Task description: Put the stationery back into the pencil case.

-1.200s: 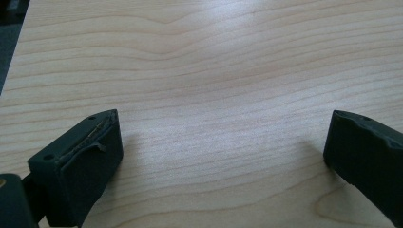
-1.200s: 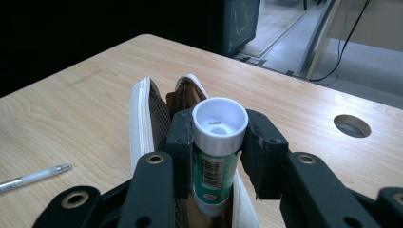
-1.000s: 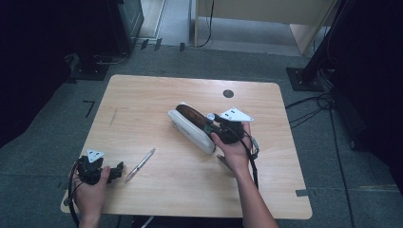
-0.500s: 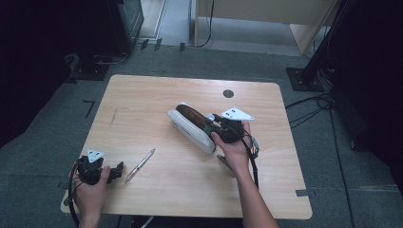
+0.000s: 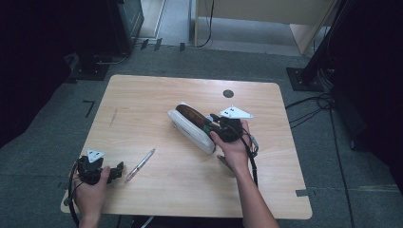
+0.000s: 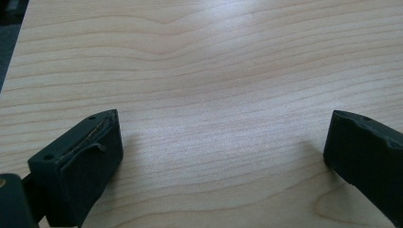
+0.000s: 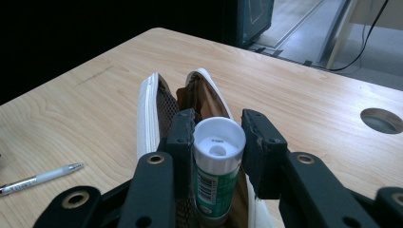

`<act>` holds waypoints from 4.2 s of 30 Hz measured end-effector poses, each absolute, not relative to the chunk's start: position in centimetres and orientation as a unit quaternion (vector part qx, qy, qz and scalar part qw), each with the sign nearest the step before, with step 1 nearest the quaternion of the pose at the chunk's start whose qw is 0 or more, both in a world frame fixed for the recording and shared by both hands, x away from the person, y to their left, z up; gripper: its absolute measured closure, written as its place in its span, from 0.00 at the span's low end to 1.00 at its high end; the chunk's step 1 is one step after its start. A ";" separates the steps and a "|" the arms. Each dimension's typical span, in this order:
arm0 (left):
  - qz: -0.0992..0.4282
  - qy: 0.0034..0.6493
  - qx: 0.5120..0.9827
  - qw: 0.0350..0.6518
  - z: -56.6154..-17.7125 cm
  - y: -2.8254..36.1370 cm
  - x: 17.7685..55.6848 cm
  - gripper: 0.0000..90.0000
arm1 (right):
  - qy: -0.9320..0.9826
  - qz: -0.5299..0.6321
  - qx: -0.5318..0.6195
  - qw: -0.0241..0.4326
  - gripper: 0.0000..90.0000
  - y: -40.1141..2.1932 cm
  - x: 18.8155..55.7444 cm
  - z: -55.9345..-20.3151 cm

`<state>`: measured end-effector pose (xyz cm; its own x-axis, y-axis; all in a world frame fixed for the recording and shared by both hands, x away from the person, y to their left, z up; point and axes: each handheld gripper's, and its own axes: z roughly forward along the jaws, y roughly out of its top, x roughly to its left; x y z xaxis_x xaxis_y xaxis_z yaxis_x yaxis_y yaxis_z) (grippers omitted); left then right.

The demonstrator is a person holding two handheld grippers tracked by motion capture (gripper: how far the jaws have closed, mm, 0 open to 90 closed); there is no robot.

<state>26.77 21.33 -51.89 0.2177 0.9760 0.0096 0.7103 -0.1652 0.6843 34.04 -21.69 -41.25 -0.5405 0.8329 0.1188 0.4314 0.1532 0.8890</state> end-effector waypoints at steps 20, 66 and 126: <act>0.233 0.579 0.727 0.285 -51.9 21.3 26.8 0.00 | 0.735 0.485 0.428 0.203 0.72 -20.2 35.7 -40.8; 0.209 0.559 0.740 0.310 -51.0 20.4 26.1 0.21 | 0.743 0.526 0.373 0.178 0.81 -17.4 29.0 -40.8; 0.105 0.334 0.863 0.363 -50.8 10.5 24.0 0.87 | 0.744 0.496 0.424 0.145 0.79 -19.0 24.2 -48.1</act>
